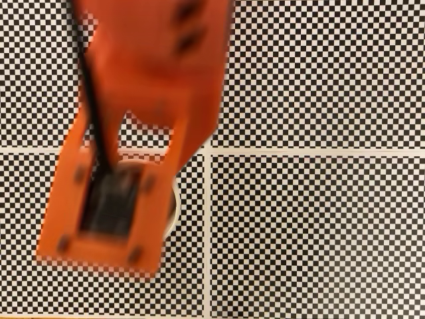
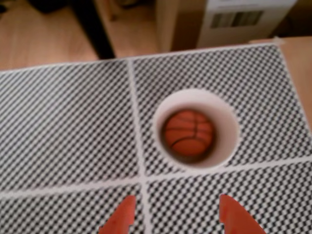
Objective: Grasp basketball and place into cup.
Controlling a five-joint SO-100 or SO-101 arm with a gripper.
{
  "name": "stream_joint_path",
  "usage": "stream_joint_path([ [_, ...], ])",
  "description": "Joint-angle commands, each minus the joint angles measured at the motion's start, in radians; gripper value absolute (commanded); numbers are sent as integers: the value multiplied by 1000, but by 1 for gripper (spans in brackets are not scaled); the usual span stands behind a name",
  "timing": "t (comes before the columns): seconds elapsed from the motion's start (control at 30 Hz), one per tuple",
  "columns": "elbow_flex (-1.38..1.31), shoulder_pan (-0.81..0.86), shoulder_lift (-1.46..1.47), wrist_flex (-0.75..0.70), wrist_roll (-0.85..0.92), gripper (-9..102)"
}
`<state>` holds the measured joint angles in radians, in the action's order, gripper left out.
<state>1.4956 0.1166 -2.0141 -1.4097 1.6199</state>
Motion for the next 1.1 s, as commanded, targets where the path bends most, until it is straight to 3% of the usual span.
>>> stream_joint_path([
  [0.0,132,-28,-160,3,-6,18],
  [0.53,798,-75,-942,34,20,18],
  [1.07,1137,-78,-1275,120,23,15],
])
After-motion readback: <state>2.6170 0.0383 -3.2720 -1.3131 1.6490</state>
